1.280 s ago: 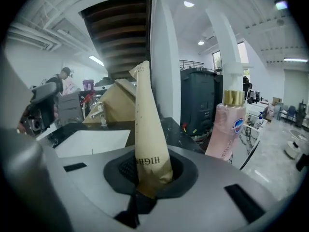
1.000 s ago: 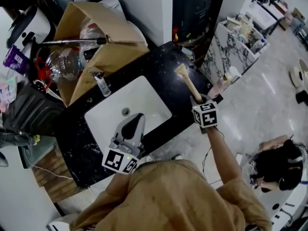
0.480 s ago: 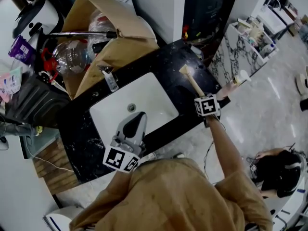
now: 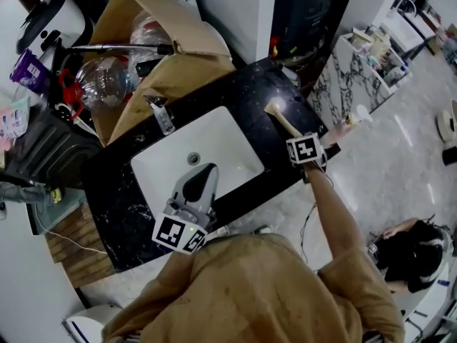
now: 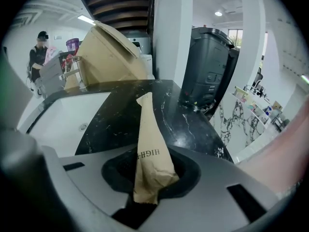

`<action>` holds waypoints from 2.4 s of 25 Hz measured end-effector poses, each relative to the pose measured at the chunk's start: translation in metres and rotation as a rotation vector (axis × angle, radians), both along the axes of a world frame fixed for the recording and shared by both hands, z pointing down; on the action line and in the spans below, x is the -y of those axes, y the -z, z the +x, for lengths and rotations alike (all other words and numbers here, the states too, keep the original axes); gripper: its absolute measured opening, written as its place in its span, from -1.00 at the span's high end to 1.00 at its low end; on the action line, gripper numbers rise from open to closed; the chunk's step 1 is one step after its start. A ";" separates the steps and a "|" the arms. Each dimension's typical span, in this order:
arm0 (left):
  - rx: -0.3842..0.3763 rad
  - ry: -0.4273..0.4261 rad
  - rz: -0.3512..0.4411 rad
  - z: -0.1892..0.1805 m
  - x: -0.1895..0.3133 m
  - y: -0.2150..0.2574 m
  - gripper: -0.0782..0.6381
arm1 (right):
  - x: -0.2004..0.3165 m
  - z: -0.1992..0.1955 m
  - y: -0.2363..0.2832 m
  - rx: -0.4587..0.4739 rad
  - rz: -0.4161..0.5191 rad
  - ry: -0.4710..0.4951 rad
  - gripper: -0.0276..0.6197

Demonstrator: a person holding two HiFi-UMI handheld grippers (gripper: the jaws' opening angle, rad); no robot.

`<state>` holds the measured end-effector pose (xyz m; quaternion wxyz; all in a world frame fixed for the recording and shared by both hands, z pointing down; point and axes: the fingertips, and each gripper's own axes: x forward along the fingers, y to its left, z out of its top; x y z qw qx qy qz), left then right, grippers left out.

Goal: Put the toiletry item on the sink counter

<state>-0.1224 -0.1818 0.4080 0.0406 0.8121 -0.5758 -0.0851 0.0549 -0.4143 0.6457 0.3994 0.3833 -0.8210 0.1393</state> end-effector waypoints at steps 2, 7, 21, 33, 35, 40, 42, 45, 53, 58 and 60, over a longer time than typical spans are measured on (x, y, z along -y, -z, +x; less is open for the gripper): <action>-0.005 -0.003 -0.001 0.000 0.000 -0.001 0.77 | 0.002 -0.002 0.002 0.002 0.004 0.005 0.65; -0.014 -0.012 -0.002 0.001 -0.001 -0.002 0.77 | 0.001 0.003 -0.006 -0.027 -0.031 0.000 0.52; -0.021 -0.014 -0.007 -0.008 -0.016 -0.002 0.77 | -0.010 -0.001 0.006 0.022 -0.039 -0.020 -0.14; -0.022 -0.073 0.008 0.001 -0.025 0.002 0.77 | -0.021 0.008 0.080 0.300 0.066 -0.153 -0.06; -0.020 -0.089 0.013 0.007 -0.026 0.003 0.77 | -0.026 0.020 0.089 0.345 0.087 -0.185 -0.03; -0.015 -0.127 0.019 0.021 -0.024 0.006 0.77 | -0.046 0.046 0.111 0.444 0.118 -0.235 0.13; -0.012 -0.142 0.019 0.027 -0.023 0.005 0.77 | -0.059 0.059 0.112 0.491 0.111 -0.256 0.20; -0.009 -0.163 0.019 0.038 -0.021 0.006 0.77 | -0.079 0.084 0.116 0.544 0.115 -0.305 0.39; 0.011 -0.209 0.056 0.066 -0.015 0.025 0.77 | -0.123 0.181 0.127 0.620 0.198 -0.477 0.91; 0.030 -0.217 0.101 0.077 -0.017 0.048 0.77 | -0.147 0.236 0.178 0.668 0.331 -0.518 0.91; 0.037 -0.210 0.121 0.075 -0.020 0.057 0.77 | -0.157 0.252 0.208 0.683 0.407 -0.515 0.91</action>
